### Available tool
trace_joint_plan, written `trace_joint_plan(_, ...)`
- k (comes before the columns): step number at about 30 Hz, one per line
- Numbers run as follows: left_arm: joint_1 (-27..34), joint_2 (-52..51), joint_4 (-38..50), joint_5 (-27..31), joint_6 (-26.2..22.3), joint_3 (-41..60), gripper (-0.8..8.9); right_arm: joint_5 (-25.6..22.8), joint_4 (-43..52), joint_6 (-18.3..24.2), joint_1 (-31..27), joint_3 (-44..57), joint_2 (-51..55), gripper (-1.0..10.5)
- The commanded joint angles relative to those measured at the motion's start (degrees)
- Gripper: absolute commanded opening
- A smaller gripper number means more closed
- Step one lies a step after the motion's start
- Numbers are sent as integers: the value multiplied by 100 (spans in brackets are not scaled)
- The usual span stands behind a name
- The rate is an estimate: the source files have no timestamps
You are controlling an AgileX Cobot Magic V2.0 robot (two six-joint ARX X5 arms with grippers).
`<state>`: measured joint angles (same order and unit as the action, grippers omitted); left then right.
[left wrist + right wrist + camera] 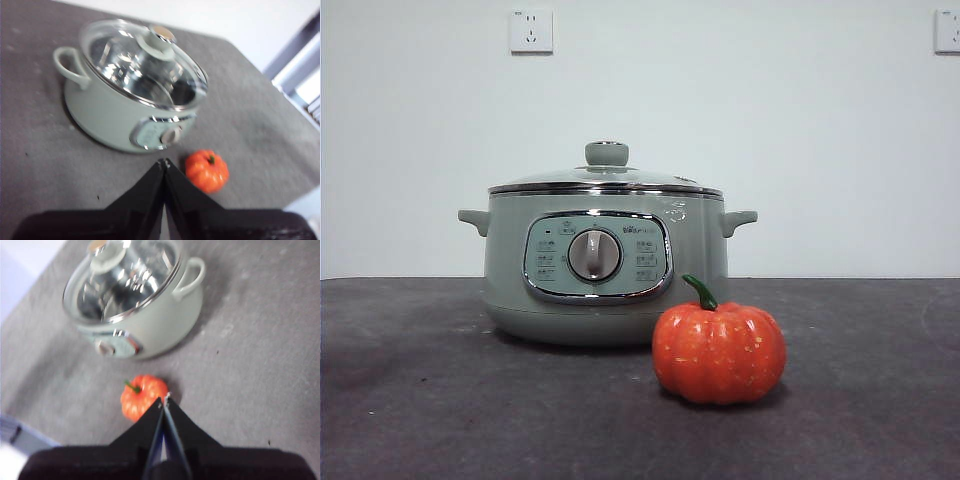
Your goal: Pick up the pumpkin,open the lid,put the pumpkin in the pot,close the lid
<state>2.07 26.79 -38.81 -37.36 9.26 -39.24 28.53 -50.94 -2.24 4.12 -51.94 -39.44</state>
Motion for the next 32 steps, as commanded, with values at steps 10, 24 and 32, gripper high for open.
trace_joint_plan(10,-136,334,-1233,-26,-1088,-977,25,-7,-1292,817,470,-1038,-455,35)
trace_joint_plan(24,-138,334,-1228,-59,-1082,-994,668,-4,-1259,509,1029,-1038,-739,694)
trace_joint_plan(32,-138,334,-1228,-59,-1082,-994,668,-693,-857,533,2334,-1038,-2046,694)
